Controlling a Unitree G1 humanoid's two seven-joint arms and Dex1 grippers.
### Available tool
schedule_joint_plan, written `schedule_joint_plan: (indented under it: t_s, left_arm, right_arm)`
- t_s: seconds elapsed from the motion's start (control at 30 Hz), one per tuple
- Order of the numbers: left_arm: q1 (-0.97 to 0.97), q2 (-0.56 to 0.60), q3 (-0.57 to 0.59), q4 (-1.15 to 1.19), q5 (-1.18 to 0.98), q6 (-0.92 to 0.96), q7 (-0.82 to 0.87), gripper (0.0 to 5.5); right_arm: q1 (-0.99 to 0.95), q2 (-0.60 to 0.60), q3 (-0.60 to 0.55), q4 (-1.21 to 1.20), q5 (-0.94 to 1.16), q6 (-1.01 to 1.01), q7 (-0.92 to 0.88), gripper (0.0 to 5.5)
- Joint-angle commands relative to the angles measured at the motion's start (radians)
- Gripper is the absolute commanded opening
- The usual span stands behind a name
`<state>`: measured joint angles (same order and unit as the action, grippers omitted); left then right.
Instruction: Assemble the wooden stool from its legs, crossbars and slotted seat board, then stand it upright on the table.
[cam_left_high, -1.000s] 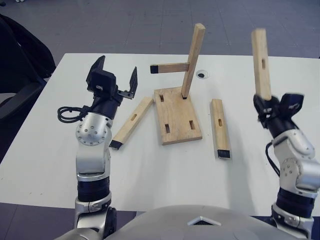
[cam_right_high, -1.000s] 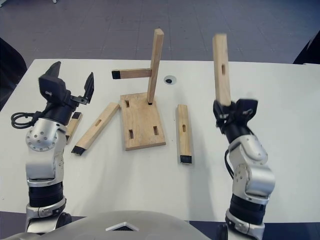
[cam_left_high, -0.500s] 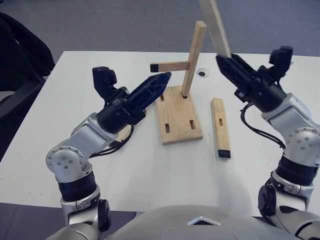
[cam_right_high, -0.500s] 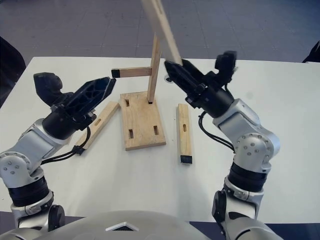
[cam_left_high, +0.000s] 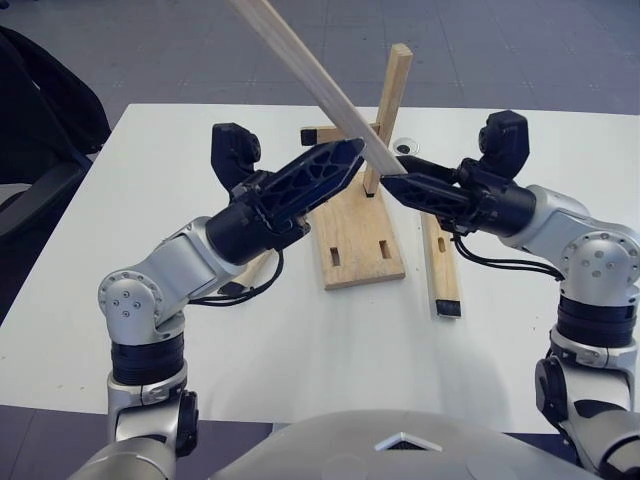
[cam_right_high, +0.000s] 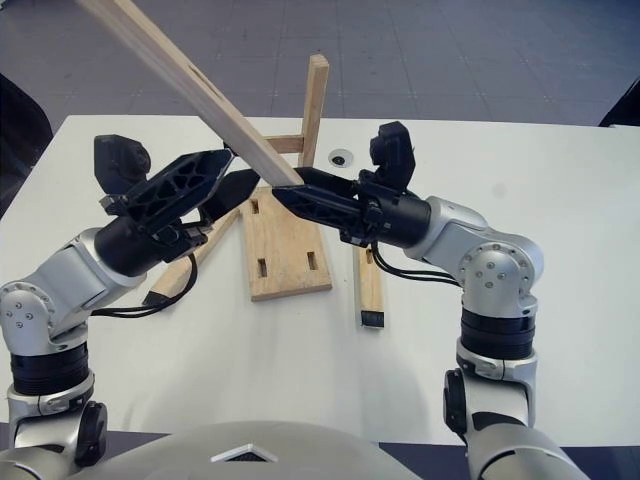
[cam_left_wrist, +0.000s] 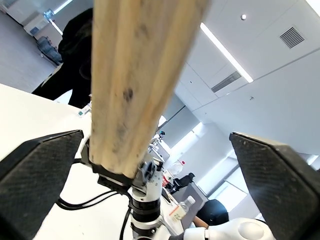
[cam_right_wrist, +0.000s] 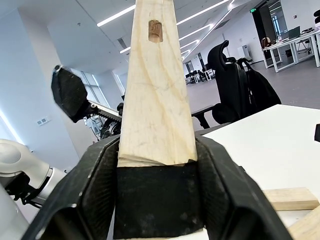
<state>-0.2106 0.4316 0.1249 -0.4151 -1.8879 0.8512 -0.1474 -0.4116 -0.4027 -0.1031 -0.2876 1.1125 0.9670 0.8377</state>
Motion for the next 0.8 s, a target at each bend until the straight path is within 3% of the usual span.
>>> schedule_joint_plan:
  t_s: [0.03, 0.27, 0.8]
  left_arm:
    - [-0.02, 0.001, 0.014, -0.003, 0.064, -0.039, -0.021, 5.5]
    - [-0.034, -0.004, 0.019, 0.016, 0.112, -0.077, -0.058, 5.5]
    - [-0.002, 0.038, -0.007, 0.007, 0.154, -0.02, -0.133, 3.08]
  right_arm:
    - [0.032, -0.017, 0.015, -0.053, 0.032, 0.021, 0.005, 2.09]
    - [0.076, -0.026, 0.041, -0.077, 0.02, 0.02, 0.007, 2.09]
    - [0.043, -0.025, 0.038, -0.044, 0.031, 0.02, -0.005, 2.09]
